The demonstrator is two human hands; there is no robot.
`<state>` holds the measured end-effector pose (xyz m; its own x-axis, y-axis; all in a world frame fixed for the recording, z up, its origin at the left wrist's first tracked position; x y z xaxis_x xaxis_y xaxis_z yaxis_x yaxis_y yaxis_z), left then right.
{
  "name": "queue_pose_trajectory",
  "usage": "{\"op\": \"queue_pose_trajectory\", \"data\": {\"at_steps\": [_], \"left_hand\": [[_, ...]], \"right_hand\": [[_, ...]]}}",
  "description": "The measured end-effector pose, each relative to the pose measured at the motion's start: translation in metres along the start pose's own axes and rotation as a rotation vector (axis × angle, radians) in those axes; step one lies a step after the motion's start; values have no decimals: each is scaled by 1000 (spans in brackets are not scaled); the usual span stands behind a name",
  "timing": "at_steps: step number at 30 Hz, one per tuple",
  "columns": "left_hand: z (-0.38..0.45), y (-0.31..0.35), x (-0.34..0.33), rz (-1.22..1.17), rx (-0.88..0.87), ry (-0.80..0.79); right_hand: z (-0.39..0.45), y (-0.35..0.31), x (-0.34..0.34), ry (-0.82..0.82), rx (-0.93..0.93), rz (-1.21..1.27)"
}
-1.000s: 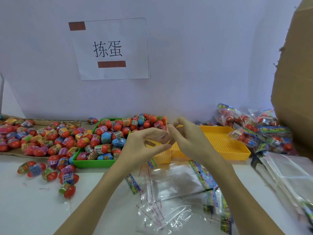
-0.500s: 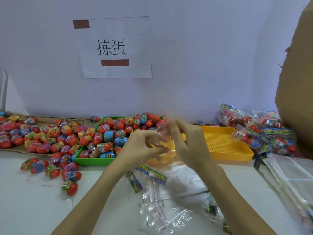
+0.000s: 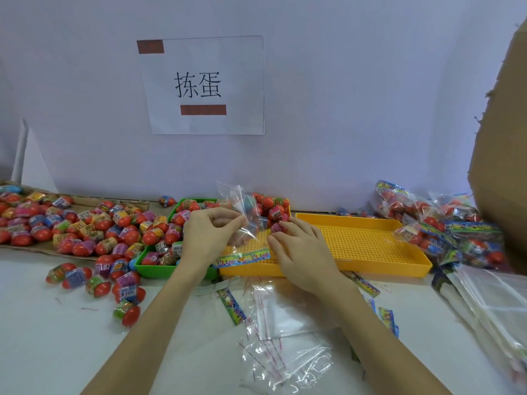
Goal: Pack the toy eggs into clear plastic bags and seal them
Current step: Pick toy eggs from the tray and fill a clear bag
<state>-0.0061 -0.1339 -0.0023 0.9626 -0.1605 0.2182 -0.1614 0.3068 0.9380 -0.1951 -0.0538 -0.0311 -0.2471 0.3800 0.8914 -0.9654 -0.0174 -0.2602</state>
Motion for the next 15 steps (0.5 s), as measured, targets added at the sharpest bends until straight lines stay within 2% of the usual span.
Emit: {"op": "queue_pose_trajectory", "data": {"at_steps": [5, 8, 12, 15], "left_hand": [[-2, 1, -3, -16, 2, -51], [-2, 1, -5, -28, 12, -86], [-3, 2, -7, -78, 42, -126], [-5, 4, -11, -93, 47, -193]], "right_hand": [[5, 0, -7, -51, -90, -96], [6, 0, -4, -20, -81, -101], [5, 0, 12, 132, -67, 37], [1, 5, 33, 316, -77, 315]]}}
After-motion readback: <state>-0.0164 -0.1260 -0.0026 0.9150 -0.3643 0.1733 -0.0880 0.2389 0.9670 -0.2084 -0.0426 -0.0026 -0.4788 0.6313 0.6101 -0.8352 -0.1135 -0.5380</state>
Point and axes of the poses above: each hand's wrist, its own z-axis towards the middle knuckle, its own x-axis out of the back of the hand, y = z × x, the point moved 4 cm from there along z, towards the middle knuckle, and after that the axes turned 1 degree about -y, right-handed, at the moved point
